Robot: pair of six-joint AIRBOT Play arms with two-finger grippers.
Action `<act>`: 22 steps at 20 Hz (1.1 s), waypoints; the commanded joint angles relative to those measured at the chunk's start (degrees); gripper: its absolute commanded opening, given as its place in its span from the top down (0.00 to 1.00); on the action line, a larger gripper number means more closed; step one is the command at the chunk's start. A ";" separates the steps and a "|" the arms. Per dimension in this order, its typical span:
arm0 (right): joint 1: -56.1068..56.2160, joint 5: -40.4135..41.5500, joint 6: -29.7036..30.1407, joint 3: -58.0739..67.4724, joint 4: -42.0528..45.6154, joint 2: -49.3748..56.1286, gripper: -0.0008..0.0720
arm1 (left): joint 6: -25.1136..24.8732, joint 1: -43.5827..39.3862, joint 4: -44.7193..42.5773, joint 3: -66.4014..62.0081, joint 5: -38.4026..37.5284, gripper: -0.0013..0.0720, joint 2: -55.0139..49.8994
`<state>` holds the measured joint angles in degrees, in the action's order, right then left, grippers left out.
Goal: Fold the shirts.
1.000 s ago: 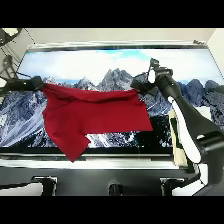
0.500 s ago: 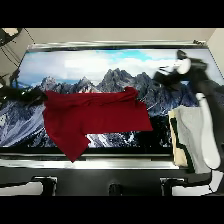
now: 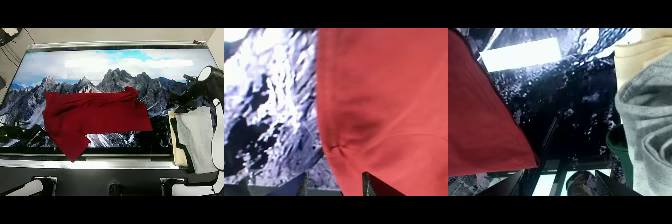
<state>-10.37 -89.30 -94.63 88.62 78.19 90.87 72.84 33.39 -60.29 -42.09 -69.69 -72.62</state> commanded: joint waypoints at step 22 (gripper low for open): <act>11.19 17.97 5.29 -22.47 -16.87 5.09 0.66 | -0.90 -4.26 3.54 2.16 7.74 0.95 -0.59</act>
<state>-1.72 -74.63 -89.32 66.61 61.82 94.87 72.40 29.06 -57.52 -39.00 -60.55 -73.56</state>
